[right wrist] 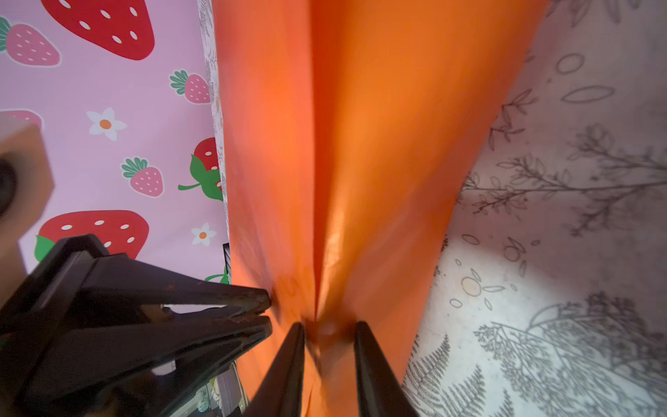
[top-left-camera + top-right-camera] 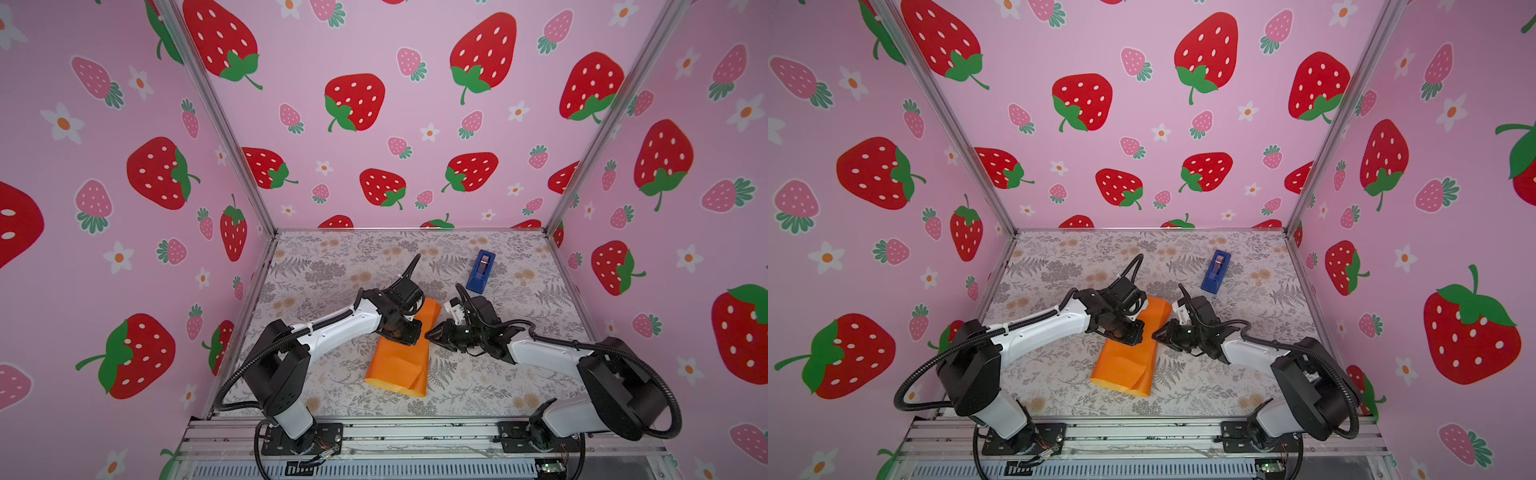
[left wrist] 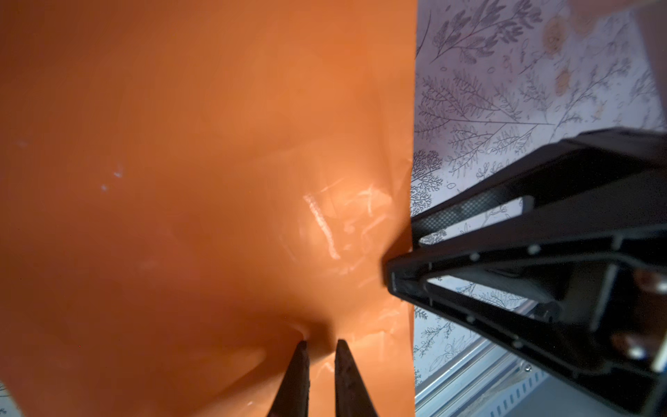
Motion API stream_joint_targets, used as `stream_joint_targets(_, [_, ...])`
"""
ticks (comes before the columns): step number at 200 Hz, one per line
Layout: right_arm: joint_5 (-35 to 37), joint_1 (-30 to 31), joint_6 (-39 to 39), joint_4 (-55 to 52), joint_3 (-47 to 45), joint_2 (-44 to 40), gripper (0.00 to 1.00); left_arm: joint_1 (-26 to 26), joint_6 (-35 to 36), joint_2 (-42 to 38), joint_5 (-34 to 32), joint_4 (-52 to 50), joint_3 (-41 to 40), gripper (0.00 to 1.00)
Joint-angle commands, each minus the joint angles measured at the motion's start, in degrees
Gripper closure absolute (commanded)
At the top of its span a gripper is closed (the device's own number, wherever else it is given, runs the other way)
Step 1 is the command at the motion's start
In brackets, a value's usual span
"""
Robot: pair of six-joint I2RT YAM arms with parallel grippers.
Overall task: Wrap a gift box in wrapping paper
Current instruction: Smooth out the wrapping paper on the gift box, then tear off the tape with the cutter.
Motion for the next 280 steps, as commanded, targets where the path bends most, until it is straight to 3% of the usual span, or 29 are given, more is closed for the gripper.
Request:
stream_joint_targets(1, [2.23,-2.13,-2.68,-6.28,2.81,-3.75,0.66,0.45,0.74,1.34,2.27,-0.15,-2.08,0.84])
stream_joint_targets(36, [2.69,-6.63,-7.98,-12.87,5.68,-6.82,0.68,1.57,0.67,0.82,4.06,0.99,-3.27,0.84])
stream_joint_targets(47, [-0.12,-7.42,-8.5,-10.02,5.73,-7.03,0.75,1.92,0.55,0.8,5.21,1.65,-3.8,0.84])
stream_joint_targets(78, [-11.22,-6.49,-7.61,0.23,6.71,-2.29,0.78,2.8,0.31,0.46,7.8,3.15,-5.13,0.84])
stream_joint_targets(115, [-14.24,-3.7,-8.94,2.25,9.26,4.7,0.79,3.36,0.13,0.18,9.17,3.73,-6.05,0.84])
stream_joint_targets(164, [-8.16,-4.71,-10.65,0.12,12.62,10.4,0.82,4.08,0.08,0.18,10.29,4.03,-7.09,0.85])
stream_joint_targets(210, [-0.9,-11.52,-13.08,-3.89,15.38,13.8,0.85,4.73,0.32,0.03,10.91,3.87,-7.71,0.85])
stream_joint_targets(256, [-3.01,-20.78,-18.11,-9.87,21.94,9.29,0.84,5.13,0.07,-0.25,11.34,4.33,-8.23,0.85])
stream_joint_targets(280, [-4.82,-26.26,-21.9,-14.7,25.47,8.73,0.77,5.45,-0.03,-0.12,11.75,4.46,-8.33,0.86])
